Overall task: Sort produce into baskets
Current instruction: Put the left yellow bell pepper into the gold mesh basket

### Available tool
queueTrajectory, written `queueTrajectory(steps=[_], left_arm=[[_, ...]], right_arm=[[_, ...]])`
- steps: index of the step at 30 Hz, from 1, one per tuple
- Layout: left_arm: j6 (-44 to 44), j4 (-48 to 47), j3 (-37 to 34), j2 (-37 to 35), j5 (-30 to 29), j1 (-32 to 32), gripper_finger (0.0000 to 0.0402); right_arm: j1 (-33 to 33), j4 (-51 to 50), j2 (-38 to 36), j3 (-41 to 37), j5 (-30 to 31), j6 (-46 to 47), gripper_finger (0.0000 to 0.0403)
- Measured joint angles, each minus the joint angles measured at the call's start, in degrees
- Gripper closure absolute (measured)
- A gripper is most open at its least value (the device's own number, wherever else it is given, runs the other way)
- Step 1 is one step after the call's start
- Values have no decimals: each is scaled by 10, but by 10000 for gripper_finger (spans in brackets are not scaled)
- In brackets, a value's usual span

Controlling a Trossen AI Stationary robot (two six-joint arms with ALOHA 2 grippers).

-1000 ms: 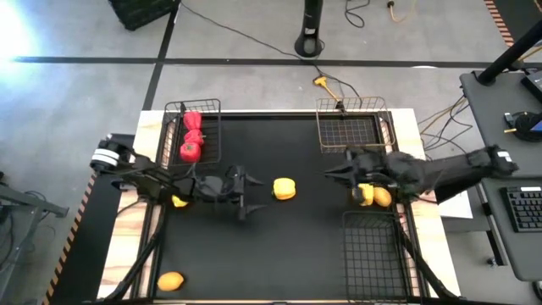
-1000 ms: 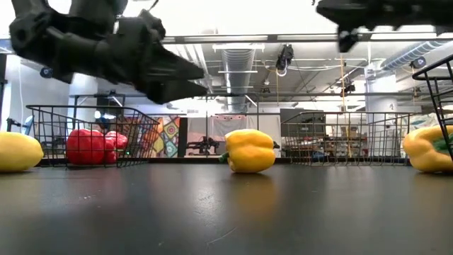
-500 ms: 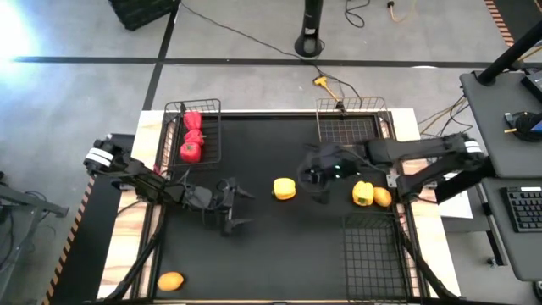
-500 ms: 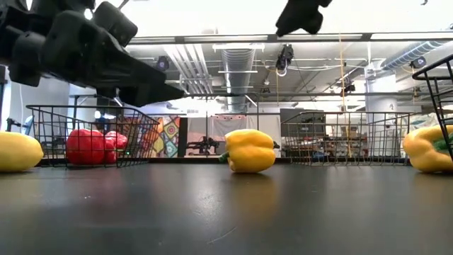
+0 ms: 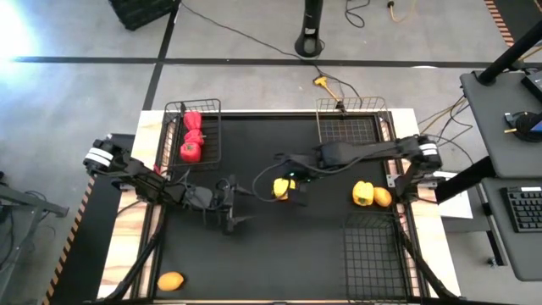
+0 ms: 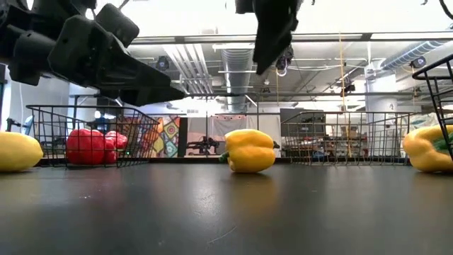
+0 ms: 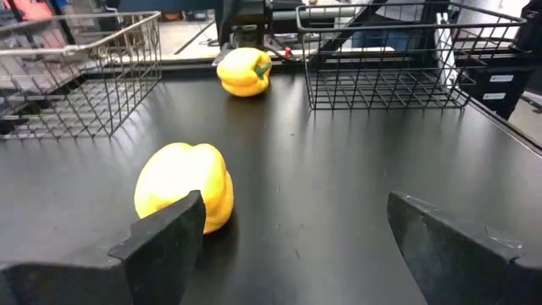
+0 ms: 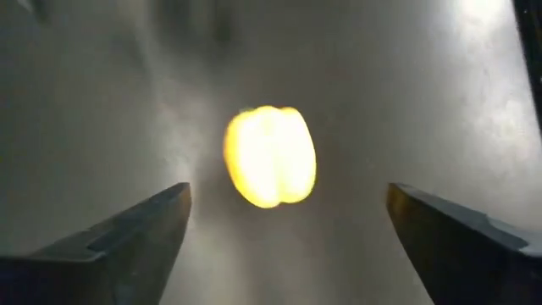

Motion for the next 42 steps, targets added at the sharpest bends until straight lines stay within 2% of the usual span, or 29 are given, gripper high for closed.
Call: queueTrajectory(steps=[6, 17, 24, 31, 36, 42], left_arm=[[-5, -2, -2, 0, -3, 0, 52], [-6, -7, -2, 1, -5, 0, 52], [-6, -15, -3, 1, -5, 0, 52], [-37, -84, -3, 1, -8, 6, 52], [-38, -80, -3, 1, -10, 10, 52], [-38, -82, -3, 1, -9, 10, 52]], right_arm=[[-32, 11, 75, -10, -17, -60, 4], [-66, 42, 182, -8, -103, -109, 3], [-65, 68, 198, 2, -106, -98, 3], [-66, 68, 192, 39, -106, -95, 3], [-73, 76, 201, 42, -107, -90, 3], [-73, 79, 218, 39, -105, -144, 3]])
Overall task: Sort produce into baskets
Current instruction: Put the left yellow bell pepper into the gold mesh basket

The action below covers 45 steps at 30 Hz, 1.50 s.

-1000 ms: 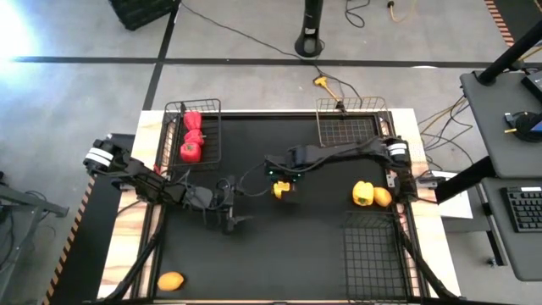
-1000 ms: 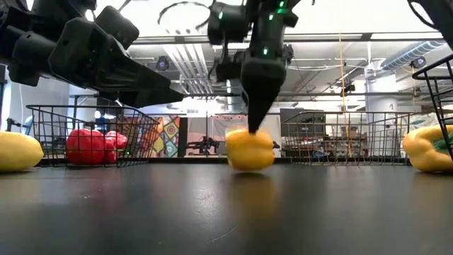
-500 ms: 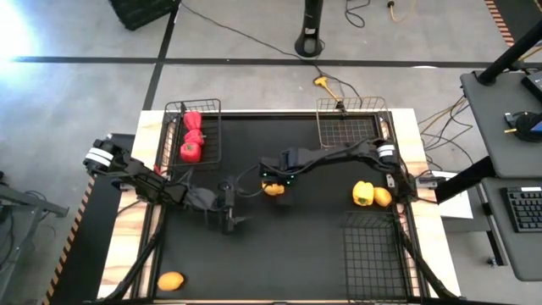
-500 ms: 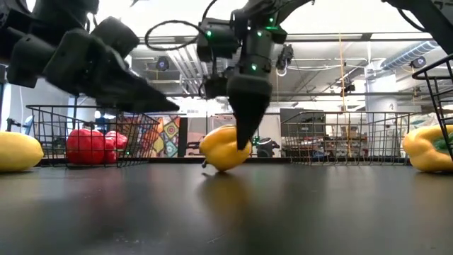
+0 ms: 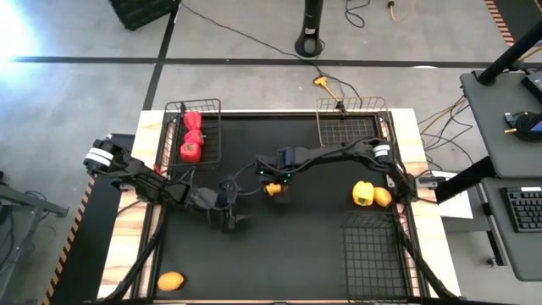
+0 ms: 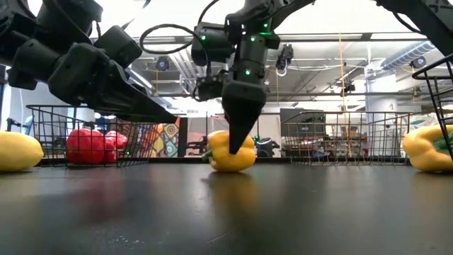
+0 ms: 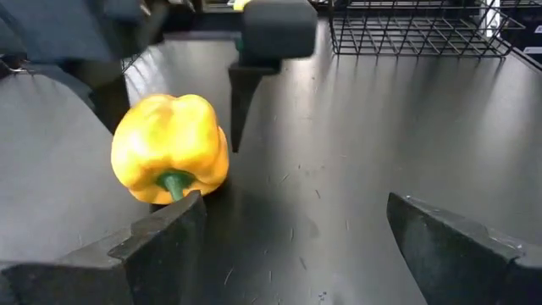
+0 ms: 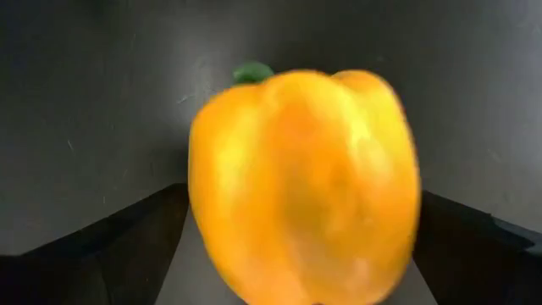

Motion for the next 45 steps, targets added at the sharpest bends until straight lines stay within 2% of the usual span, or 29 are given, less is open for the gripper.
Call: queueTrajectory(steps=[6, 13, 19, 23, 27, 29, 31, 37, 40, 45], left_arm=[[0, -1, 0, 0, 0, 0, 52], [7, 1, 0, 0, 0, -2, 52], [8, 7, 0, -1, 0, -3, 52], [8, 7, 0, -1, 1, -5, 52], [7, 5, 0, -1, 2, -7, 52], [6, 7, 0, -1, 2, -7, 52], [5, 8, 0, -1, 2, -7, 52], [9, 13, 0, -1, 2, -7, 52], [20, 14, 0, -1, 2, -7, 52], [37, 30, 0, -1, 2, -7, 52]], right_arm=[[0, 19, 6, 0, 3, -3, 18], [-1, 35, 6, 0, 5, 5, 99], [-2, -4, -32, 7, 9, 24, 101], [-9, -54, -100, 6, 61, 44, 101], [-34, -103, -186, -15, 168, 87, 101], [-62, -123, -231, -39, 218, 121, 101], [-105, -133, -273, -72, 239, 167, 101], [-293, -125, -351, -185, 239, 371, 101], [-368, -98, -368, -228, 217, 411, 101], [-446, -41, -360, -285, 134, 419, 92]])
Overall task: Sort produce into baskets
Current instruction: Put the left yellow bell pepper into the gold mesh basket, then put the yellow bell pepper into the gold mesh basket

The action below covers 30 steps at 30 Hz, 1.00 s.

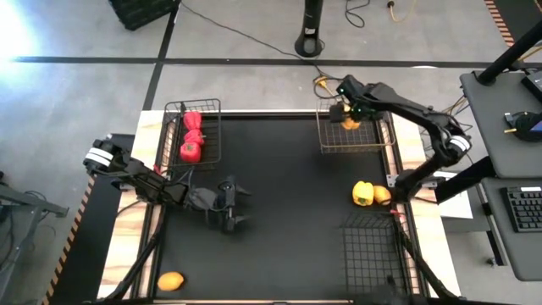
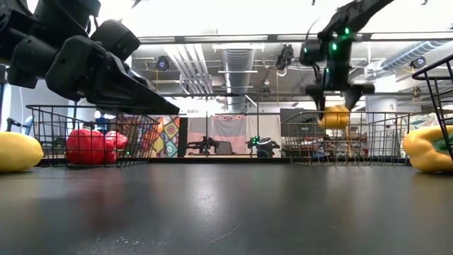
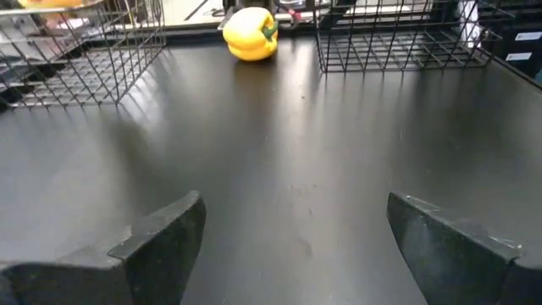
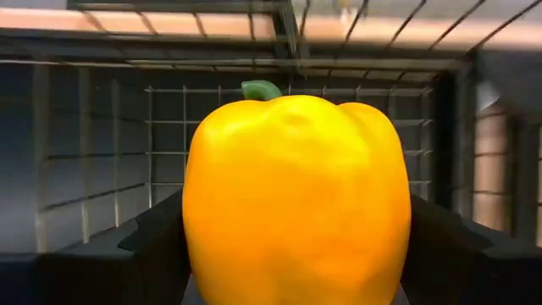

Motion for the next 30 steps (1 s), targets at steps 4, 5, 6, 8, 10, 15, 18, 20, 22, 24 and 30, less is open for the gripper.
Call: queueTrajectory(steps=[4, 5, 6, 8, 10, 15, 18, 20, 22, 24, 30], left_arm=[[13, 4, 0, 0, 0, 0, 52], [14, 4, 0, 0, 0, 0, 52], [15, 4, 0, 0, 0, 0, 52], [15, 4, 0, 0, 0, 0, 52], [17, 4, 0, 0, 0, 0, 52], [24, 5, 2, 0, 0, 0, 52], [24, 5, 5, 0, 0, 0, 52], [24, 4, 6, 0, 0, 0, 52], [24, 4, 7, 0, 0, 0, 52], [24, 0, 7, 0, 0, 0, 52], [17, -3, 6, 0, 0, 0, 52]], right_arm=[[-26, 41, 25, -28, -36, 6, 89], [-29, 48, 31, -32, -36, 4, 90], [-32, 51, 37, -35, -37, -3, 90], [-38, 57, 50, -37, -47, -8, 88], [-43, 62, 66, -37, -54, -6, 75], [-48, 49, 97, -22, -47, -3, 28], [-48, 46, 102, -7, -48, -5, 10], [-48, 45, 100, 4, -47, -7, 6], [-47, 36, 90, 19, -49, -13, 5], [-43, 13, 75, 42, -49, -29, 5], [39, -120, 6, 115, -53, -50, 4]])
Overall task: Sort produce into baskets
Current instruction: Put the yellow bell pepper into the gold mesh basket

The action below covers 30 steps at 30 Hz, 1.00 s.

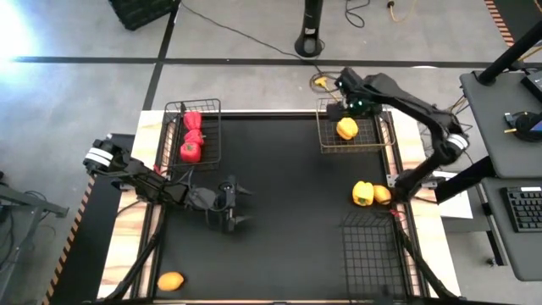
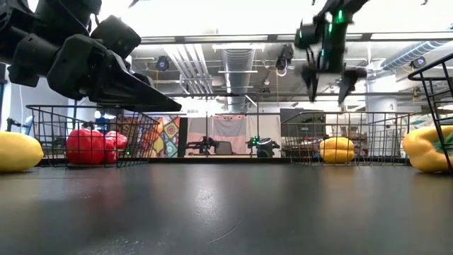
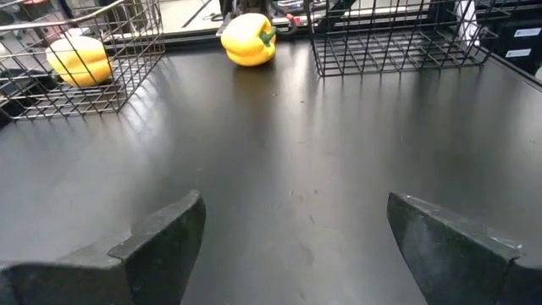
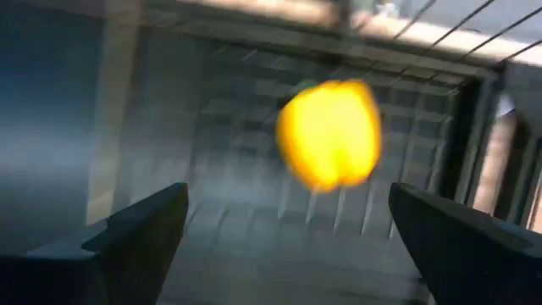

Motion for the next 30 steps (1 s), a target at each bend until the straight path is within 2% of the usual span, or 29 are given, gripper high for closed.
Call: queueTrajectory(steps=[4, 8, 12, 15, 18, 21, 27, 30], left_arm=[[-4, -1, 0, 0, 0, 0, 52], [-4, -1, 0, 0, 0, 0, 52], [-1, 1, 3, 0, 0, 0, 52], [-1, 7, 8, 0, 0, 0, 52], [-7, 7, 13, 0, 0, 0, 52], [-16, 6, 14, 0, 0, -1, 52], [-20, 3, 11, 0, 0, -9, 52], [-20, 2, 11, 0, 0, -10, 52]], right_arm=[[131, -70, -52, 17, -3, 61, 3], [283, -117, -82, 16, -5, 183, 3], [411, -170, -80, 15, -6, 308, 3], [469, -230, -64, 11, -9, 392, 3], [501, -222, -56, -15, -13, 445, 3], [501, -208, -55, -52, -33, 490, 3], [453, -198, -54, -155, -90, 522, 3], [426, -133, -54, -207, -109, 514, 3]])
